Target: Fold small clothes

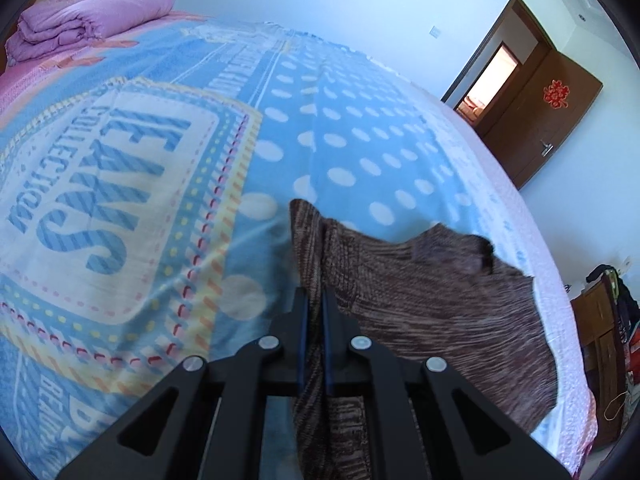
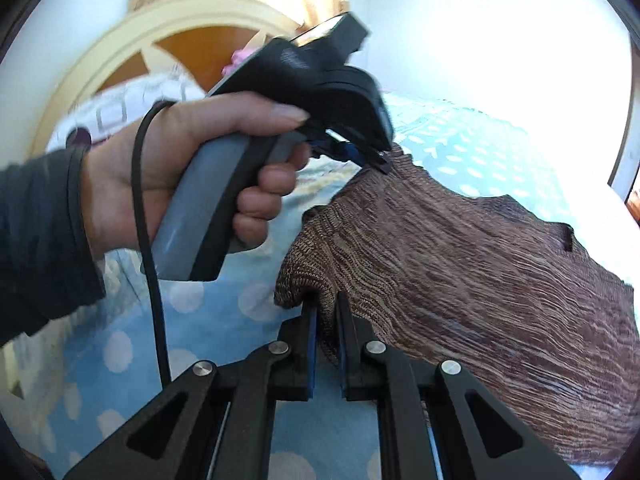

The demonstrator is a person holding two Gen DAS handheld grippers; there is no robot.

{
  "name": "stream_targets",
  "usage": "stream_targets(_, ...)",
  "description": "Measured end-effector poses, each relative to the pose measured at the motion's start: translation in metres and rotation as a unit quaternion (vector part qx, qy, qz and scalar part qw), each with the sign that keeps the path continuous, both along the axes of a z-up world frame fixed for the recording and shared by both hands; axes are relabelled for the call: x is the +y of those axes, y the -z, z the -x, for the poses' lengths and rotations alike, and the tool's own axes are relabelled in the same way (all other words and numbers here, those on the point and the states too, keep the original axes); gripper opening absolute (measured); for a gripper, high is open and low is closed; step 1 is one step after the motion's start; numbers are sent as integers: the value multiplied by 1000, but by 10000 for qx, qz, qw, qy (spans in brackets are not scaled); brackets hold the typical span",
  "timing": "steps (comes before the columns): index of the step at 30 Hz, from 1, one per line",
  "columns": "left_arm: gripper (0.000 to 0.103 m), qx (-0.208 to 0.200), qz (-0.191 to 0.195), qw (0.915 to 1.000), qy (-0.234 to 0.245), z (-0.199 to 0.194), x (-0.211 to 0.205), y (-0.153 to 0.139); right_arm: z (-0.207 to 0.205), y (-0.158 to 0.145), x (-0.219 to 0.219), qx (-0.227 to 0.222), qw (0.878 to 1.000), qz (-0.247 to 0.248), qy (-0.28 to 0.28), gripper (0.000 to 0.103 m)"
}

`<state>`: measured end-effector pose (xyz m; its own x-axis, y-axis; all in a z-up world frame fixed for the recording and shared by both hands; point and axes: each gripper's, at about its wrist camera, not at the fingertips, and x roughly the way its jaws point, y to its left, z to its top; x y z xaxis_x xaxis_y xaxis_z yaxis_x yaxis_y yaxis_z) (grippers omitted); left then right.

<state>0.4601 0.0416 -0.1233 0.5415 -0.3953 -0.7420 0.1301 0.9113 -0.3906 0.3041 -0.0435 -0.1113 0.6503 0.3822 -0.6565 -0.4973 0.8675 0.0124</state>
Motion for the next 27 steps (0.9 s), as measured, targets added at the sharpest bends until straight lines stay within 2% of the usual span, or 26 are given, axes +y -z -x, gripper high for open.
stream_targets(5, 7, -107, 163, 9998, 35, 6, -13, -22, 3, -14, -29, 12, 9989, -444, 161, 8)
stream_targets(16, 7, -447, 157, 9982, 354, 17, -65, -67, 10, -30, -95, 96, 9905, -1188, 685, 7)
stream_targets(27, 7, -676, 169, 9946, 776, 21, -128, -92, 32, -50, -160, -42, 9803, -1544, 1233, 7)
